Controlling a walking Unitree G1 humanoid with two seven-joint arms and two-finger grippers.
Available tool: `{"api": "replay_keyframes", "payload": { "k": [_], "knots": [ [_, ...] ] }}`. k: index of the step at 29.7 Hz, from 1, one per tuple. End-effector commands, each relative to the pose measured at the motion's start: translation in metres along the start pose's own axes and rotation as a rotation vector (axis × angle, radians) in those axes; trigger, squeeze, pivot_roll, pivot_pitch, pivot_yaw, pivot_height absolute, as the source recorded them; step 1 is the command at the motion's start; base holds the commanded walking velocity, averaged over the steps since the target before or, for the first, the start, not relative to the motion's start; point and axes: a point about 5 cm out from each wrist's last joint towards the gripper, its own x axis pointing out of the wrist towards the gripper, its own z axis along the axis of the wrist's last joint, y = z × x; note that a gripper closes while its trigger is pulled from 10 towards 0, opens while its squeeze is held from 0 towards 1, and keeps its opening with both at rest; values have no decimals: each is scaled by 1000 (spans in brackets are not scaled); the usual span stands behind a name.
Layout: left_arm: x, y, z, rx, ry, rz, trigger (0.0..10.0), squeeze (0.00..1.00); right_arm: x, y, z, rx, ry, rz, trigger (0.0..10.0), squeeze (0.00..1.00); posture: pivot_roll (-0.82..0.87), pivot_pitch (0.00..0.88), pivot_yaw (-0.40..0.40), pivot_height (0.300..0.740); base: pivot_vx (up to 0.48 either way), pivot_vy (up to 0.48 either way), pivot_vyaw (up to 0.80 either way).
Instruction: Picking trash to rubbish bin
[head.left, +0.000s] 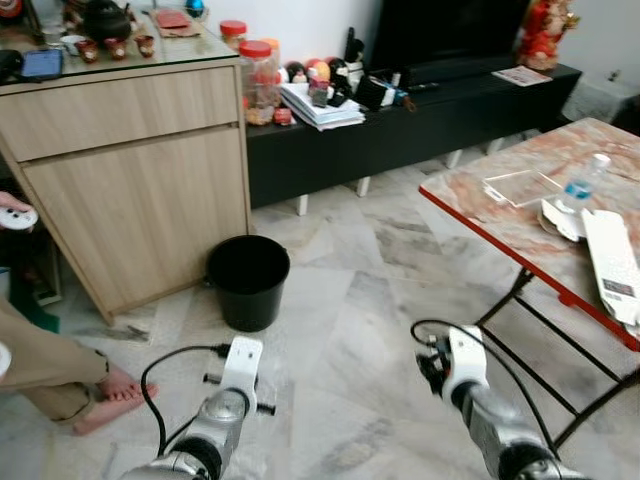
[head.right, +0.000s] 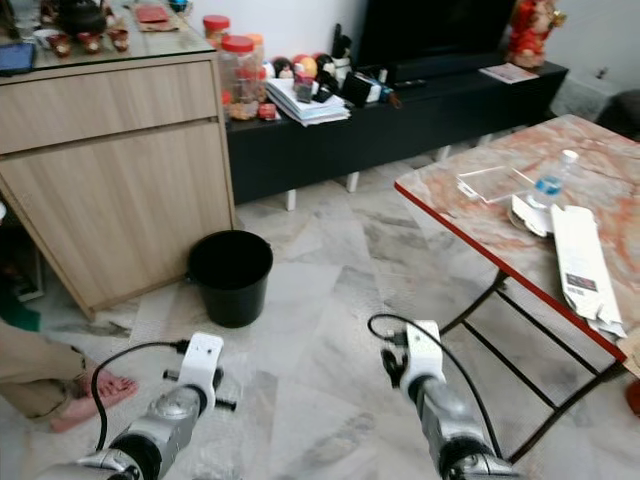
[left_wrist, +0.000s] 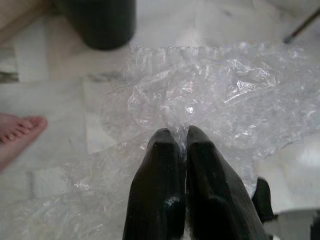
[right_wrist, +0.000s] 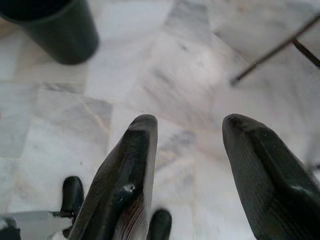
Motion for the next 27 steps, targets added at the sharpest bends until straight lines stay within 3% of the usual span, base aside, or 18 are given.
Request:
{"api": "replay_keyframes", "payload": {
  "k": [1,6,9,19,27],
  "knots": [
    [-1,-6,-9,23,38,-18,10000,0,-3,-11,-9,4,37,-51,10000,0,-22,27,-110,740,322,0,0],
    [-3,-9,-20,30,71,-26,10000,0,-8,-17,-23,-4,75,-75,10000,0,-22,29,-115,740,64,0,0],
    [-4,-9,-26,20,89,-21,10000,0,-11,-18,-34,-23,113,-77,10000,0,-26,34,-117,740,255,0,800],
    [-5,-8,-28,12,97,-16,10000,0,-13,-22,-40,43,121,-104,10000,0,-31,52,-128,740,261,0,80],
    [-6,-7,-32,-4,105,-8,10000,0,-13,-22,-40,8,123,-103,10000,0,-33,55,-132,740,264,0,0]
  ]
}}
